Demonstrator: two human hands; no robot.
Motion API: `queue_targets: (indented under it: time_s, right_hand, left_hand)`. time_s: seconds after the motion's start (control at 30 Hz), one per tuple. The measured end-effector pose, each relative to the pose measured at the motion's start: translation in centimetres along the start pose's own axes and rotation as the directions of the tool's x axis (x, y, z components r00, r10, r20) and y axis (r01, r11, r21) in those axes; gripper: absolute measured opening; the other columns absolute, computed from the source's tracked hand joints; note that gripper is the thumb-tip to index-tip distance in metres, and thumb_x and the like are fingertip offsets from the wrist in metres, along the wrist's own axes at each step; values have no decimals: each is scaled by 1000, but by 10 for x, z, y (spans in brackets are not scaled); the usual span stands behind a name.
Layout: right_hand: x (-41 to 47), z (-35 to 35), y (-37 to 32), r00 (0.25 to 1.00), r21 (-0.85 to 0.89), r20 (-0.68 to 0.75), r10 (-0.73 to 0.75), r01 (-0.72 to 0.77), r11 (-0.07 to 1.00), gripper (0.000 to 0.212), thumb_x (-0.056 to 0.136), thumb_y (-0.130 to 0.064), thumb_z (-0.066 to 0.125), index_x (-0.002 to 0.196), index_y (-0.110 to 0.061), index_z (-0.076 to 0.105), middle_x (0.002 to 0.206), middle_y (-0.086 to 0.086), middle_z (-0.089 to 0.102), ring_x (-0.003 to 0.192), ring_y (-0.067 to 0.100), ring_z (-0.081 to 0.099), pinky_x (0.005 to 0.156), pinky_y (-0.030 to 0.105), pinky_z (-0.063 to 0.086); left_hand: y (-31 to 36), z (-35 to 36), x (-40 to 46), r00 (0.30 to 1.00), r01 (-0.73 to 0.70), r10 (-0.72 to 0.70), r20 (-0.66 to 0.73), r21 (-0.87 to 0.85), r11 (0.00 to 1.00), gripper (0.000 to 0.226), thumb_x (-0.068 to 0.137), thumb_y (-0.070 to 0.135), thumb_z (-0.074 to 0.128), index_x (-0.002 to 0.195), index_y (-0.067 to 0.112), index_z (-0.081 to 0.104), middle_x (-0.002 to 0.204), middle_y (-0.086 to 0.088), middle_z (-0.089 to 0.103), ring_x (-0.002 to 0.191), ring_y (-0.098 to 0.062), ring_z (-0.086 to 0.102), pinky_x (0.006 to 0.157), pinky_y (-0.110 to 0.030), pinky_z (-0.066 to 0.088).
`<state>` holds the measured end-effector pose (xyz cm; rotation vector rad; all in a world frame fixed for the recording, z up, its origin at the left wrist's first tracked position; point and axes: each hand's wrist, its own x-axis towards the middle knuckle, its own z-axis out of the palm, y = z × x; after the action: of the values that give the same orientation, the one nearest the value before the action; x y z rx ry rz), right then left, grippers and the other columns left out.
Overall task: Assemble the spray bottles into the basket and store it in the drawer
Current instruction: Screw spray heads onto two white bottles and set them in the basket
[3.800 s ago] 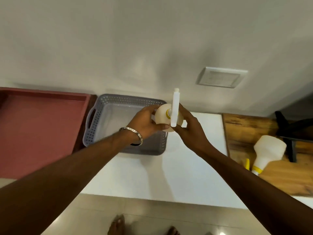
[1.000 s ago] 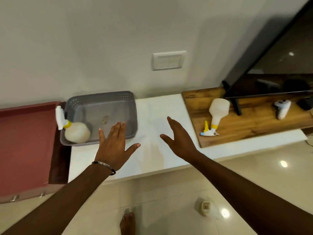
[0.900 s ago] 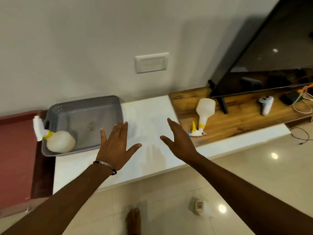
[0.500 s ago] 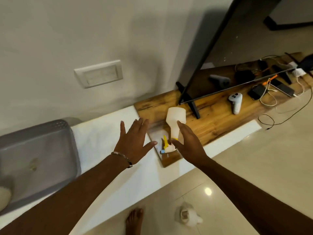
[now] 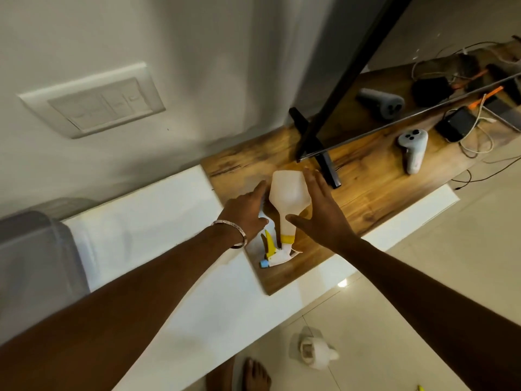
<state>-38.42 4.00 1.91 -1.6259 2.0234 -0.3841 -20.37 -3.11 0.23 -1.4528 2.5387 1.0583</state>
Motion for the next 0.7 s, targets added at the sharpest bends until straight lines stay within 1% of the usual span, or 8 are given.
queue_targets:
  time_s: [0.13, 0.3, 0.37, 0.47, 0.53, 0.6, 0.63, 0.7]
  right_hand:
    - [7, 10, 7, 1000, 163, -14, 26, -23, 986, 108, 81, -28, 79, 157, -26, 2, 160, 7, 27, 142, 29, 33, 105, 46, 44]
    - [11, 11, 6, 998, 308, -23, 60, -50, 950, 105, 80, -22, 80, 157, -26, 9, 156, 3, 33, 138, 24, 38, 102, 44, 49]
    - [8, 11, 1, 998, 354, -20, 61, -50, 934, 103, 80, -22, 80, 156, -27, 12, 151, -1, 36, 133, 20, 42, 96, 34, 52]
    - [1, 9, -14, 997, 471, 4, 77, -69, 879, 98, 79, -28, 81, 154, -31, 17, 138, -15, 38, 123, 10, 45, 80, 10, 52]
    - [-5, 8, -27, 994, 554, 47, 98, -107, 825, 92, 78, -34, 81, 150, -36, 23, 136, -16, 40, 123, 11, 48, 79, 13, 53]
    - [-12, 9, -44, 984, 632, 113, 136, -177, 755, 87, 78, -39, 80, 147, -38, 28, 136, -12, 43, 122, 15, 51, 84, 28, 59]
    - [-16, 9, -53, 977, 665, 150, 155, -215, 715, 86, 78, -40, 79, 148, -37, 30, 136, -9, 45, 121, 17, 54, 84, 33, 61]
    - [-23, 10, -73, 963, 727, 223, 151, -267, 632, 82, 79, -40, 78, 148, -34, 32, 136, -2, 50, 116, 21, 60, 77, 32, 62]
  left_hand:
    - [-1, 11, 7, 998, -31, 26, -58, -90, 995, 74, 84, 22, 68, 146, 25, 29, 126, -3, 65, 111, -28, 63, 95, -42, 51]
    - [-3, 6, 8, 996, -21, -7, -87, -309, 951, 67, 84, 15, 69, 142, 26, 40, 124, 0, 67, 113, -22, 63, 97, -39, 52]
    - [-4, 0, 4, 996, -16, -16, -83, -382, 924, 68, 81, 12, 72, 141, 25, 43, 123, 0, 67, 112, -18, 63, 94, -30, 51]
    - [-8, -16, -8, 997, 13, -43, -57, -447, 894, 71, 78, 12, 75, 141, 26, 44, 121, 2, 66, 106, -12, 61, 86, -20, 46]
    - [-15, -30, -19, 998, 35, -58, -35, -457, 889, 69, 79, 14, 74, 140, 25, 46, 115, -1, 66, 105, -17, 62, 90, -27, 49]
    - [-20, -46, -35, 997, 59, -77, -20, -468, 882, 65, 80, 12, 73, 140, 22, 49, 108, -3, 64, 102, -22, 62, 95, -34, 50]
    - [-23, -53, -41, 996, 70, -87, -12, -483, 873, 64, 81, 9, 72, 139, 20, 49, 105, -3, 62, 99, -22, 62, 96, -34, 50]
    - [-28, -67, -58, 993, 102, -122, -4, -514, 851, 60, 82, 5, 71, 138, 16, 52, 100, -3, 60, 91, -19, 62, 95, -29, 50]
